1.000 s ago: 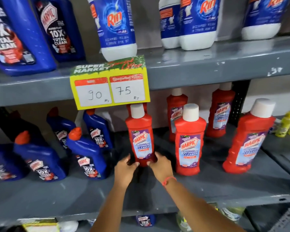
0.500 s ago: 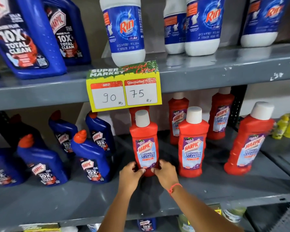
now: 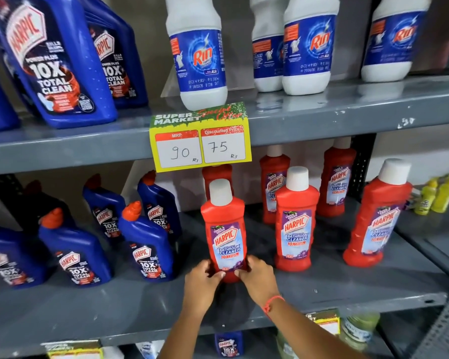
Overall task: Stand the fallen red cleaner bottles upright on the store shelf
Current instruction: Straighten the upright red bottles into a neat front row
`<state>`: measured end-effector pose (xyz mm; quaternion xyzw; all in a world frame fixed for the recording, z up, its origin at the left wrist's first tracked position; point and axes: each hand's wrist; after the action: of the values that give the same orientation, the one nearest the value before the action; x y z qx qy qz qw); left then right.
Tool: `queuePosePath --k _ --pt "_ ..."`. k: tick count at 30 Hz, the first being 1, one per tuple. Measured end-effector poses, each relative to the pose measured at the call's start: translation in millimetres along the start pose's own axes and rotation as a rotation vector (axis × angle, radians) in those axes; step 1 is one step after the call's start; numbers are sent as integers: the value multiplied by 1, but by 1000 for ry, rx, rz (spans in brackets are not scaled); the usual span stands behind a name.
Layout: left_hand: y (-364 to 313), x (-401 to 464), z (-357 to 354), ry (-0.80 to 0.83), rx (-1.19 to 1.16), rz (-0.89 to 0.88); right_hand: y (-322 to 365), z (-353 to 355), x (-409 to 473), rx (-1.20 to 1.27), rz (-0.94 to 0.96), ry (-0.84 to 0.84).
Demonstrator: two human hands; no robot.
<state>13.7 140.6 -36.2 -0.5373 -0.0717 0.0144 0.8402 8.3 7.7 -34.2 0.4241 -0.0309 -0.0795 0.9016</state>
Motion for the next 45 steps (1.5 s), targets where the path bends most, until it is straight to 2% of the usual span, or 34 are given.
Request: queuePosePath --k 14,17,21,23,25,27,29,32,35,45 --pt "-1 4 -6 -3 -3 25 -1 1 3 -1 8 -30" --pt "-1 0 -7 0 1 39 -4 5 4 0 27 8" --pt "1 -21 -9 -127 -63 136 -18 17 -3 0 82 44" --pt "-1 -36 -20 -107 -71 164 -33 27 -11 20 83 -84" --pt "-8 -47 -39 -5 -65 161 -48 42 -21 75 79 -263" --pt "-22 -52 -60 80 -52 87 -62 58 -23 137 29 -424" --pt "-39 -48 -80 104 -65 18 -74 76 -19 196 -29 -498" --pt "-57 -34 -98 97 -93 -19 -83 92 -5 185 -92 -336" --pt "-67 -22 -114 137 -85 -11 -87 99 6 148 -41 -184" --pt "-65 -13 -135 -13 41 -12 -99 101 19 118 -26 -161"
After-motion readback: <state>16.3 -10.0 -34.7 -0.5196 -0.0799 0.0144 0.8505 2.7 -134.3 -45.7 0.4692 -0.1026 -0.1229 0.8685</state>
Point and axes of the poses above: each hand's wrist, its own x-axis towards the middle knuckle, its own z-axis out of the back of the hand, y = z × x, and after that the axes turned 11 degrees about -x, right-handed
